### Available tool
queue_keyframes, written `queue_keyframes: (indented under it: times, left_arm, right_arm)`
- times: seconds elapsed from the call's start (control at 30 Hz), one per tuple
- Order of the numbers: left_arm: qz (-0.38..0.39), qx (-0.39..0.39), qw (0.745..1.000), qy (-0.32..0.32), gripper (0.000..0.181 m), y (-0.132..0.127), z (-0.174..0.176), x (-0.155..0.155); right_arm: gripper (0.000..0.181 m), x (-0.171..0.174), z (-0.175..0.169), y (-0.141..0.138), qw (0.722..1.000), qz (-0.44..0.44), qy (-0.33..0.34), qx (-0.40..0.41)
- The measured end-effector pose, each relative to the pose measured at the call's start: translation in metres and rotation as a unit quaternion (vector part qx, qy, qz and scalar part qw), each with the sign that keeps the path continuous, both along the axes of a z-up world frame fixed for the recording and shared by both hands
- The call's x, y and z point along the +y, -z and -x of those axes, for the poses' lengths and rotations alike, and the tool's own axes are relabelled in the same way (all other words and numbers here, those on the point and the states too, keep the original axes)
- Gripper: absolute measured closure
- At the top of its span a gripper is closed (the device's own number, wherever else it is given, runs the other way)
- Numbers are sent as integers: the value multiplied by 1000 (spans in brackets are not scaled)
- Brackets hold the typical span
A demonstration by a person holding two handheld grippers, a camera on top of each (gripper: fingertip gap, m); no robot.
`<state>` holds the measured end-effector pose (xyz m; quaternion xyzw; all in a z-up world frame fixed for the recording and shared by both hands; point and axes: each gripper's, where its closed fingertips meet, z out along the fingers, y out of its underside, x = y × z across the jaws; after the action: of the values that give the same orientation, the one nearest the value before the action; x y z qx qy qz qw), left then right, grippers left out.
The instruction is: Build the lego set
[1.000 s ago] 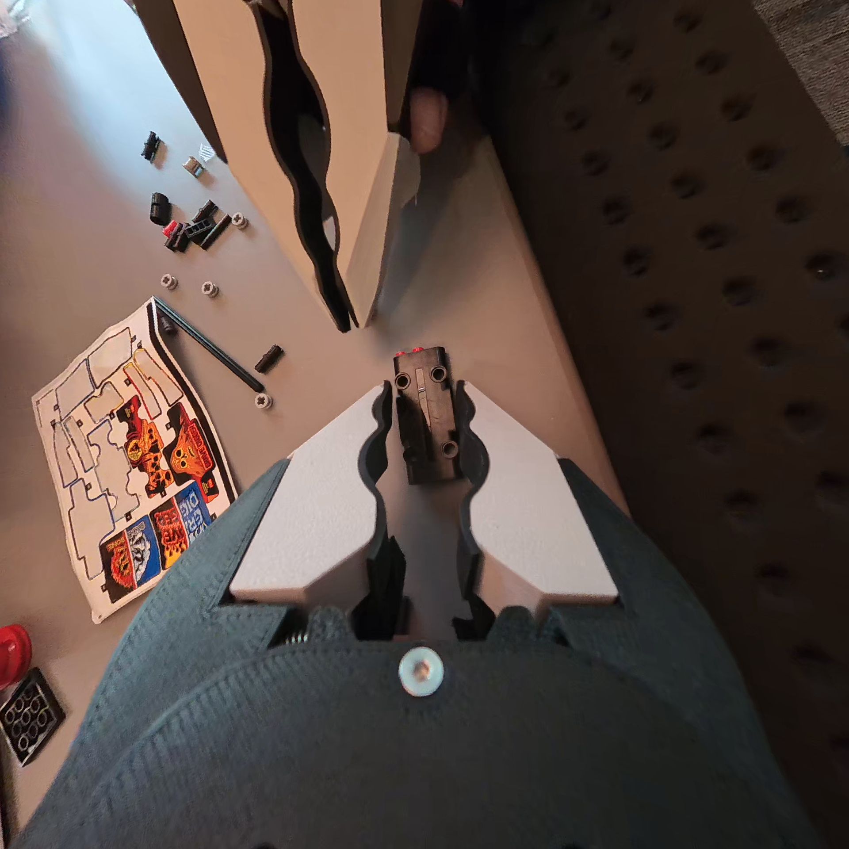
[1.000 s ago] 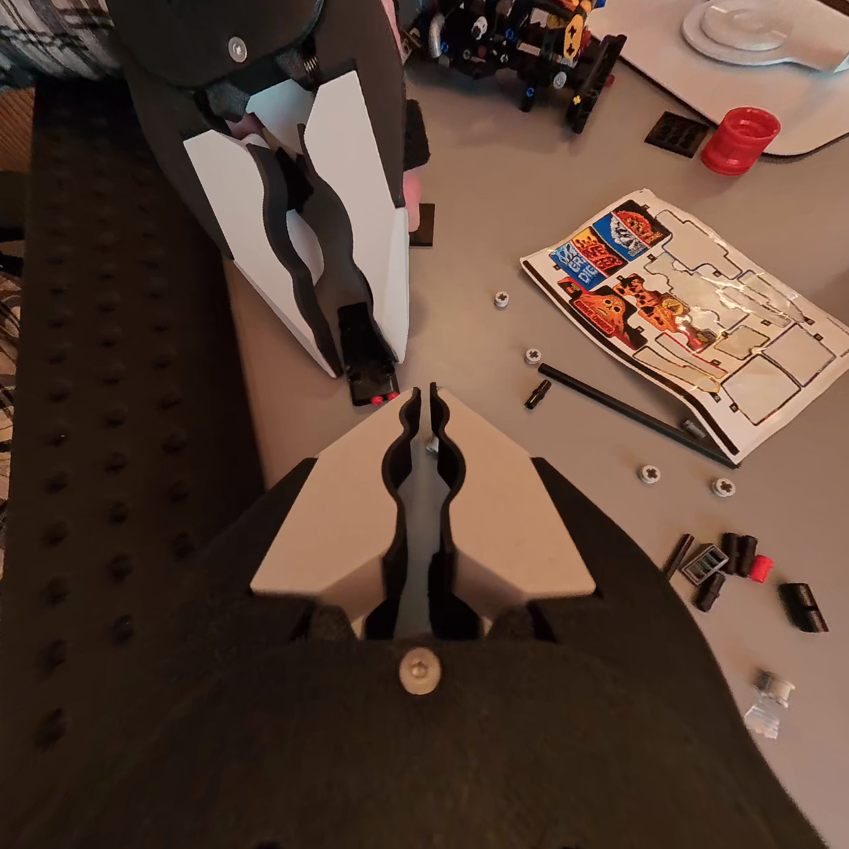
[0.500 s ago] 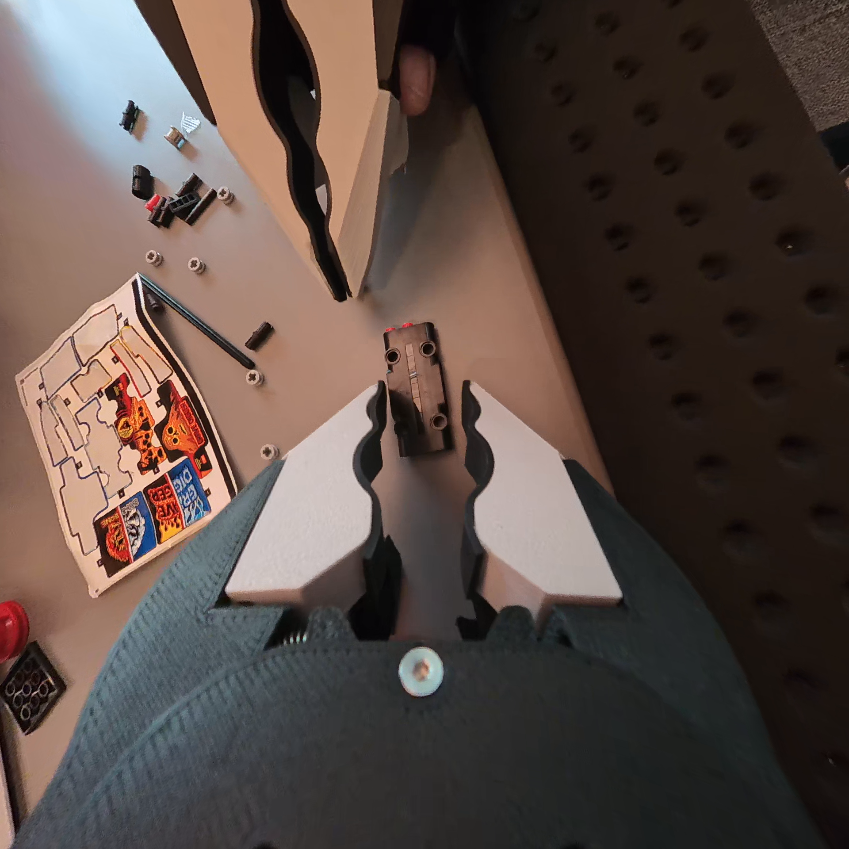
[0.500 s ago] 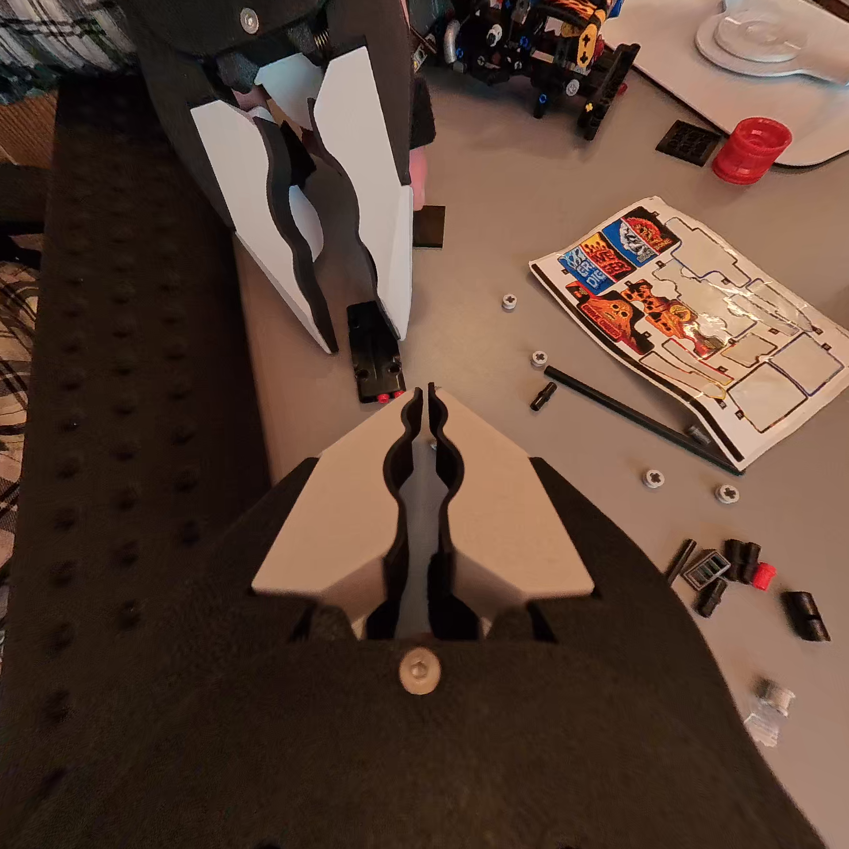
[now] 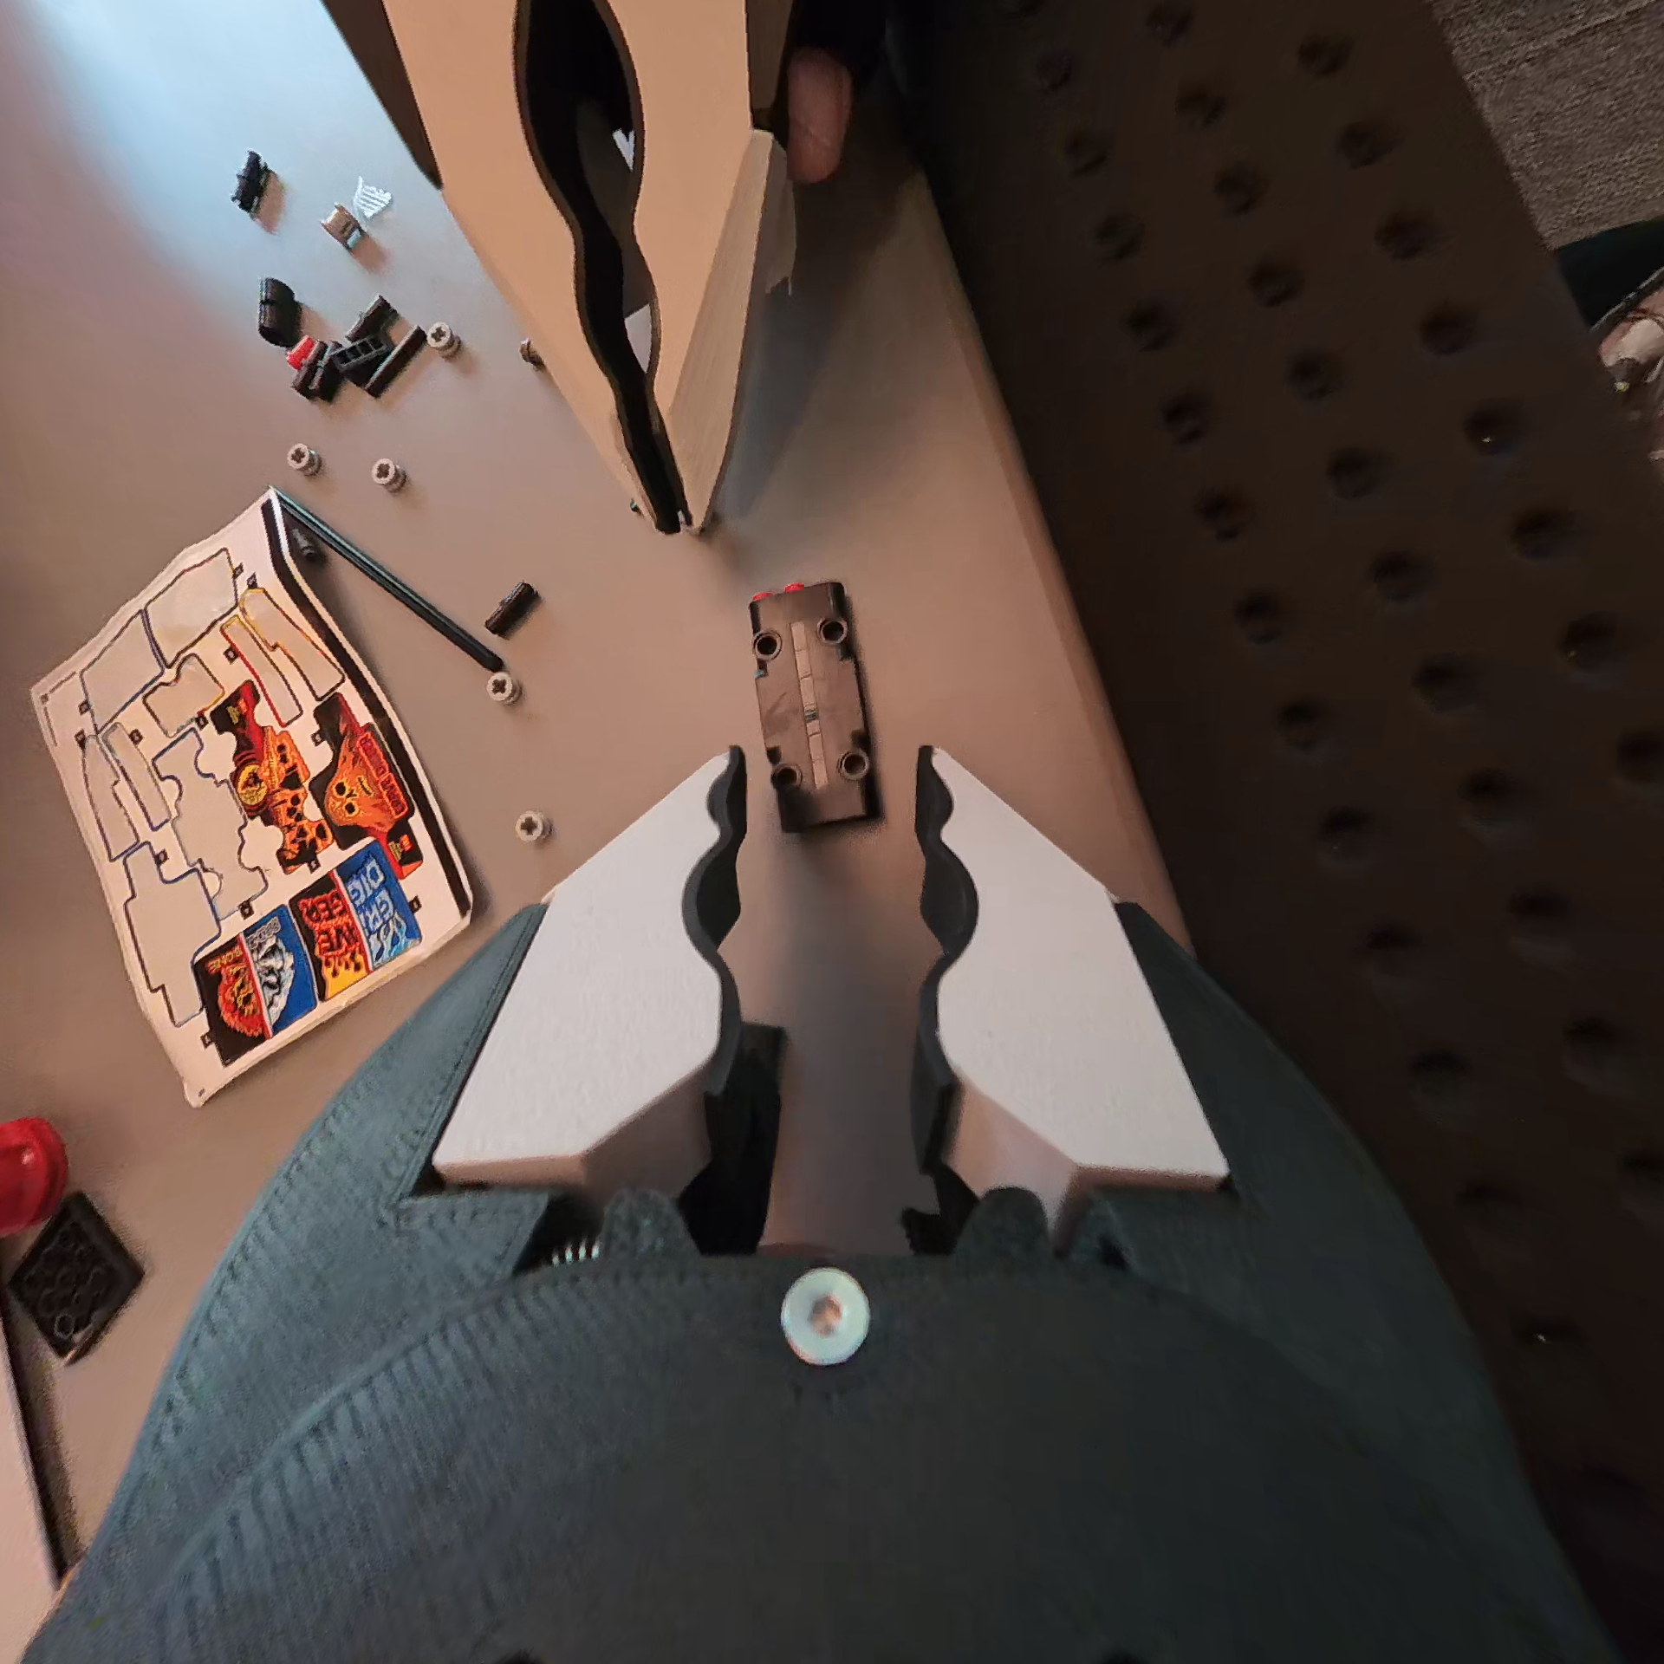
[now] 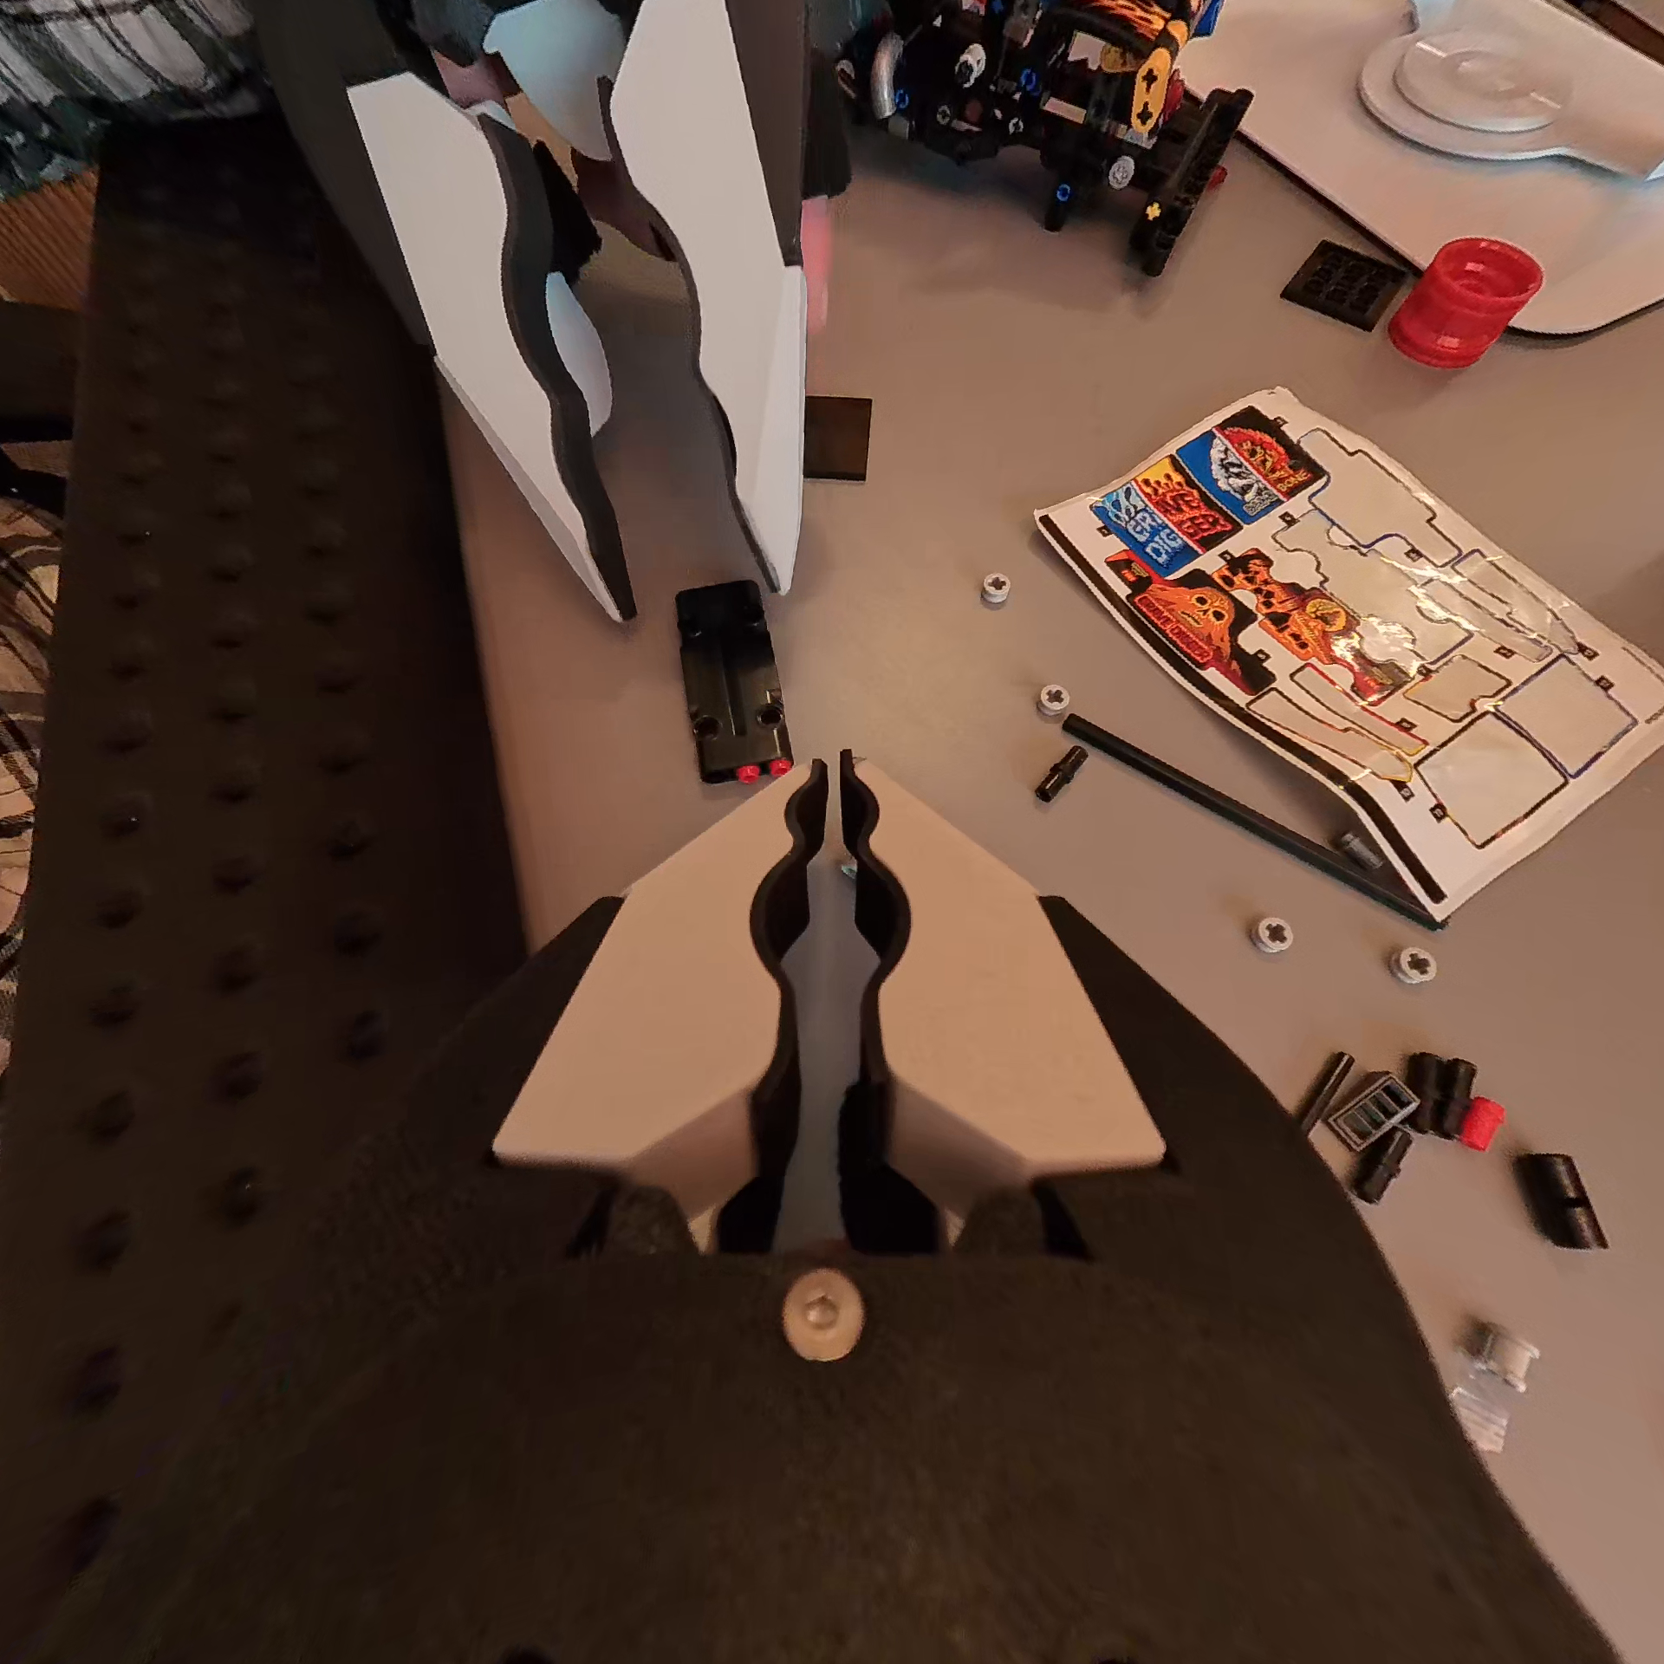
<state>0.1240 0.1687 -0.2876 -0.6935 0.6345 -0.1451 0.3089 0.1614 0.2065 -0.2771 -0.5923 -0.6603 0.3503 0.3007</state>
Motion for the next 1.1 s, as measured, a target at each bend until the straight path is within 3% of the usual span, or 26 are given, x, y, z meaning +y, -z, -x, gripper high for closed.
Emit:
queue_keyframes:
  times: [0.6,0.73,0.87,1.03,1.1]
  left_arm:
    - [-35,39,997,-55,145,5,31,25]
    - [-51,13,992,-111,145,-8,38,46]
    - [-66,6,983,-169,145,-7,44,70]
    - [-69,19,978,-196,146,5,45,87]
    - [-70,14,977,-201,147,5,46,89]
  right_arm:
    - [179,14,-1,-6,999,-13,33,20]
    - [167,41,-1,-20,994,-40,99,28]
    - [149,77,2,-24,983,-63,169,-30]
    - [134,114,21,-12,974,35,206,-88]
    - [137,128,22,-5,968,31,217,-119]
